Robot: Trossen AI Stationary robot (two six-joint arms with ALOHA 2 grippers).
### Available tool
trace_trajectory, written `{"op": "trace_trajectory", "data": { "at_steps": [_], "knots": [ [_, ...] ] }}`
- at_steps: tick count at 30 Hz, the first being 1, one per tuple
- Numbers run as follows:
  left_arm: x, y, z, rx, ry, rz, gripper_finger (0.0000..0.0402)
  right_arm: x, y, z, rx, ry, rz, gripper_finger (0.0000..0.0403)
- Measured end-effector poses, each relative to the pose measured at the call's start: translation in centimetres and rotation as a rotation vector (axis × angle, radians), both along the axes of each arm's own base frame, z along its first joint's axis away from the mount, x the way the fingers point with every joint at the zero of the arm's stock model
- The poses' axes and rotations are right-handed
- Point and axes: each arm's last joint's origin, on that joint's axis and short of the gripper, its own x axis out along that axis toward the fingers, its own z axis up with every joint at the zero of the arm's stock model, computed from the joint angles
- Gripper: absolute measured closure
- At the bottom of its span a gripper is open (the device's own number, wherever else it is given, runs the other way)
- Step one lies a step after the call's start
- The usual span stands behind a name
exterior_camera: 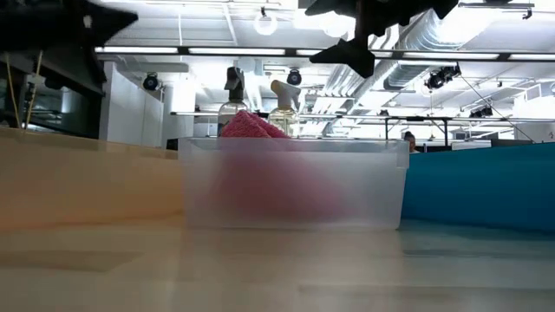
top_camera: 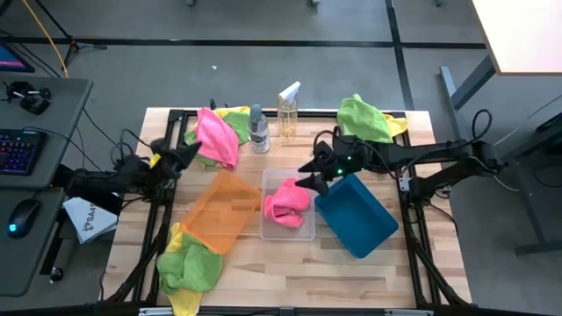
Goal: Sort microfiber towel by color & place in baskets
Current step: Put the pink microfiber towel into the white bin
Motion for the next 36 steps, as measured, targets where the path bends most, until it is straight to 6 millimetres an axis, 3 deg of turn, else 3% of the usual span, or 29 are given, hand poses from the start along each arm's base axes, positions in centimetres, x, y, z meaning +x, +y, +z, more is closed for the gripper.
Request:
{"op": "trace_trajectory", "data": {
  "at_steps": [2,6,11,16,21,29,36],
  "knots": [
    [0.3,0.2,1.7,0.002,0.1,0.024,0.0382,-0.1,-0.4,0.1,-0.014,-0.005,-0.027,0.0084],
    [1.1,0.9,4.4,-0.043,0.499,0.089,0.033,-0.2,-1.4,0.2,-0.011,-0.012,-0.069,0.0084],
    [3.1,2.7,5.2,-0.148,0.985,0.186,0.0256,-0.3,-2.2,0.2,-0.012,-0.013,-0.101,0.0085],
    [6.3,6.0,1.9,-0.307,1.286,0.071,0.0215,-0.3,-2.4,0.2,-0.013,-0.013,-0.107,0.0085],
    [7.8,9.7,-1.9,-0.416,1.505,0.071,0.0205,-0.3,-2.4,0.2,-0.013,-0.012,-0.107,0.0085],
    [9.4,13.1,-4.1,-0.409,1.596,0.116,0.0204,-0.3,-2.4,0.2,-0.013,-0.012,-0.108,0.0085],
    [10.4,14.2,-6.0,-0.417,1.617,0.129,0.0204,-0.3,-2.4,0.2,-0.002,-0.011,-0.13,0.0085]
  ]
}}
